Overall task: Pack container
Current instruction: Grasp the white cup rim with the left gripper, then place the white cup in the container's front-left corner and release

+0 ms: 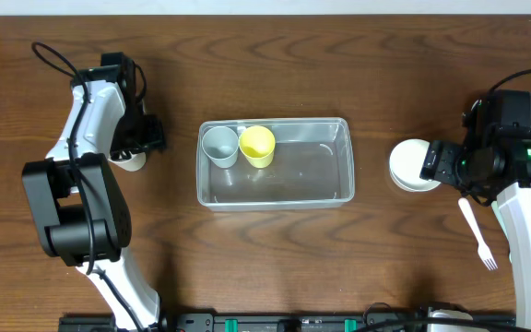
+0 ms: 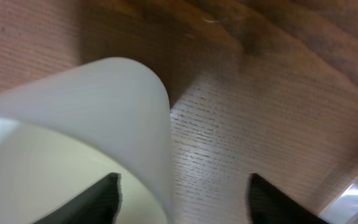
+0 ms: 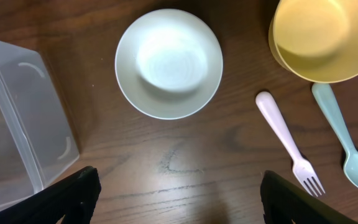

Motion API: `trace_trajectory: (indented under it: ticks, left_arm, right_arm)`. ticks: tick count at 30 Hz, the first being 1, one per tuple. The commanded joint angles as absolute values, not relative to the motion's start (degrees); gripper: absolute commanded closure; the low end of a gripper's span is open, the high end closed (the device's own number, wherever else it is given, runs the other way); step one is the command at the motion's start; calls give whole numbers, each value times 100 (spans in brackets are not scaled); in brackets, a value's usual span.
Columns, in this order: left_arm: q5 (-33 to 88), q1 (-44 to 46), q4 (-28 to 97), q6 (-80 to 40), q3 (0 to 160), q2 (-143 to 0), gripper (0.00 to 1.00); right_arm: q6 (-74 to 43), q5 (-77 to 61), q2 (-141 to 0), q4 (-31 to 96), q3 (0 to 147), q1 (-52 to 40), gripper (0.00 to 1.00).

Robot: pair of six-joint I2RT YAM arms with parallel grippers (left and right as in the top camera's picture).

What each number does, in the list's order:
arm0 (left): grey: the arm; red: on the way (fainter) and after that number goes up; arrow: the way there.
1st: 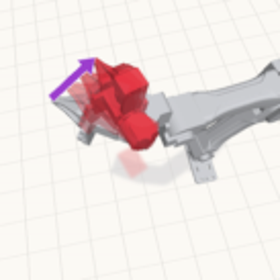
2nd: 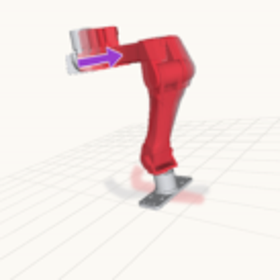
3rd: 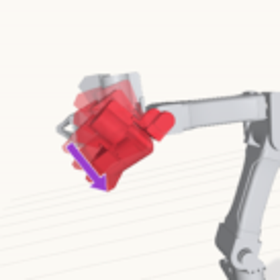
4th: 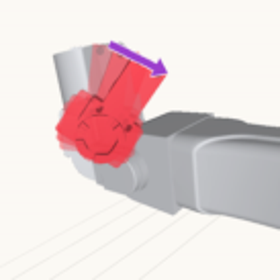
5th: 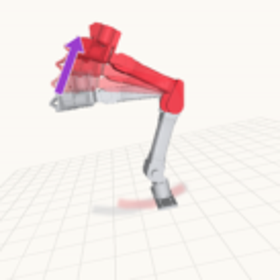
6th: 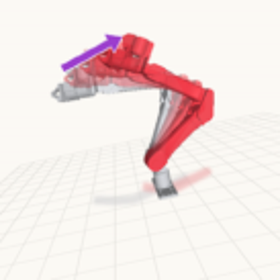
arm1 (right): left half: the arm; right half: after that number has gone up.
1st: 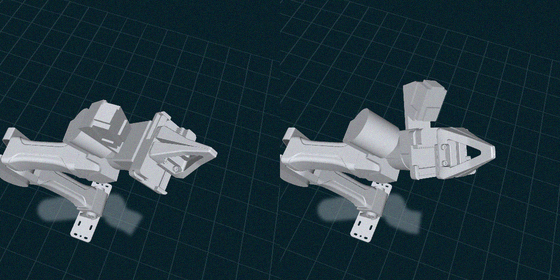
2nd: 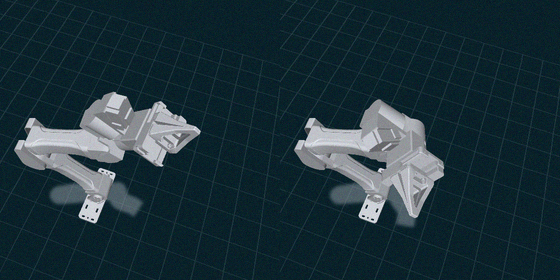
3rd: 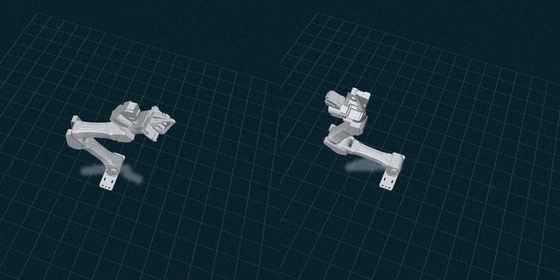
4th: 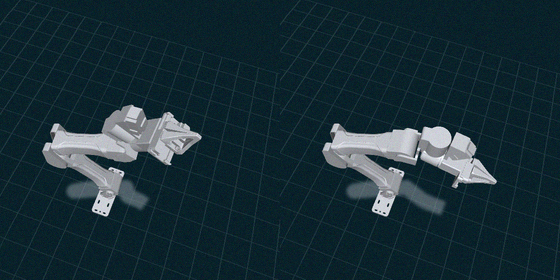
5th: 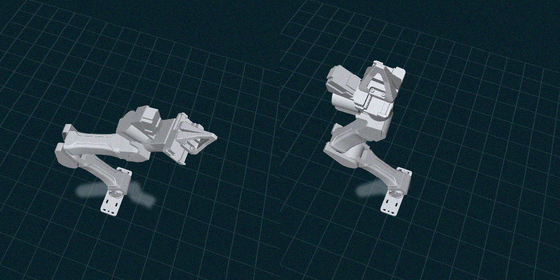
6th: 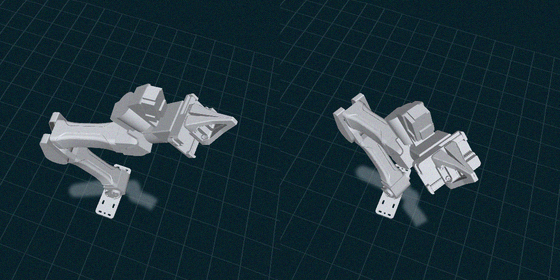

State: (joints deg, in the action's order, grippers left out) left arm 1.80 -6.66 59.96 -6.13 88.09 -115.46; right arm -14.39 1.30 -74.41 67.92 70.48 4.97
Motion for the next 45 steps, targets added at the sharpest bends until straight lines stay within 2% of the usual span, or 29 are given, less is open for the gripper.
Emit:
trace_trajectory:
  ticks: [1, 7, 11, 14, 26, 33, 37, 45]
  left_arm:
    - [213, -679, 6014, -587, 8836, -11568, 48]
    - [213, -679, 6038, -589, 8836, -11568, 74]
    - [213, -679, 6047, -589, 8836, -11568, 81]
    - [213, -679, 6060, -589, 8836, -11568, 93]
    - [215, -661, 6114, -589, 8838, -11424, 94]
    - [215, -322, 6233, -587, 8838, -10514, 94]
    - [217, 180, 6294, -585, 8838, -9631, 94]
    - [217, 1863, 6569, -567, 8836, -8493, 94]
  right_arm:
    - [-1361, 172, -7437, 6814, 7028, 534, 16]
    - [-1361, 169, -7437, 6816, 7030, 534, 16]
    - [-1361, 169, -7437, 6814, 7028, 534, 16]
    - [-1363, 169, -7437, 6814, 7028, 534, 16]
    - [-1363, 172, -7437, 6790, 7028, 534, 16]
    - [-1361, 172, -7437, 6707, 7030, 534, 16]
    - [-1361, 172, -7437, 6689, 7030, 534, 15]
    - [-1363, 169, -7437, 6685, 7028, 534, 15]
